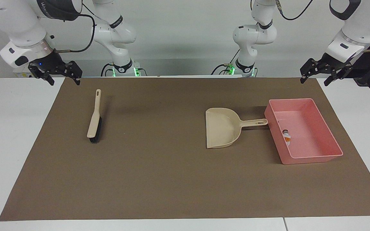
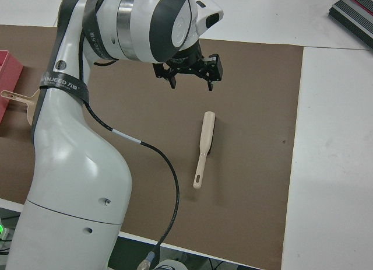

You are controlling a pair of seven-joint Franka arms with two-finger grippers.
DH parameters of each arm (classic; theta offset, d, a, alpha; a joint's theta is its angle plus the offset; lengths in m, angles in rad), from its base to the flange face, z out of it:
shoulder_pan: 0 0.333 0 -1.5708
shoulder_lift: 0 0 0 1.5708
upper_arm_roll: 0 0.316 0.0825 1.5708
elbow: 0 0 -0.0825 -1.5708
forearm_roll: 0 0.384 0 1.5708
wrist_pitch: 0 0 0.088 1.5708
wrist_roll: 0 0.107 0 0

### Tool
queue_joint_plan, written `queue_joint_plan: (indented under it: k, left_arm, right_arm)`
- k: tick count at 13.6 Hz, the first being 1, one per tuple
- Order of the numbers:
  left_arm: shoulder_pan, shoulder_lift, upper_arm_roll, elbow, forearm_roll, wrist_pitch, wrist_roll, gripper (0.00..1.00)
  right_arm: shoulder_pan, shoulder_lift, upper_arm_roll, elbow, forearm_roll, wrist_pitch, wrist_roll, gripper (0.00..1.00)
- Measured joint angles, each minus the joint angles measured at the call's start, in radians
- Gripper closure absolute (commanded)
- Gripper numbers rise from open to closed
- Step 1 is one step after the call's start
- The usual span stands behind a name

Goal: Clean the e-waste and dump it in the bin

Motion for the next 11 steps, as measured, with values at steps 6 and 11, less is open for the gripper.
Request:
queue_joint_plan:
  k: [6,11]
  left_arm:
    - [0.0,-0.002,-0.001,-0.016,0.0,-0.004,-0.06,0.01]
    - [0.0,-0.002,0.0,-0.016,0.0,0.009,-0.065,0.01]
  right_arm:
    - [0.0,0.0,0.0,0.0,0.0,0.0,0.0,0.01]
    - [0.0,0.0,0.0,0.0,0.0,0.0,0.0,0.01]
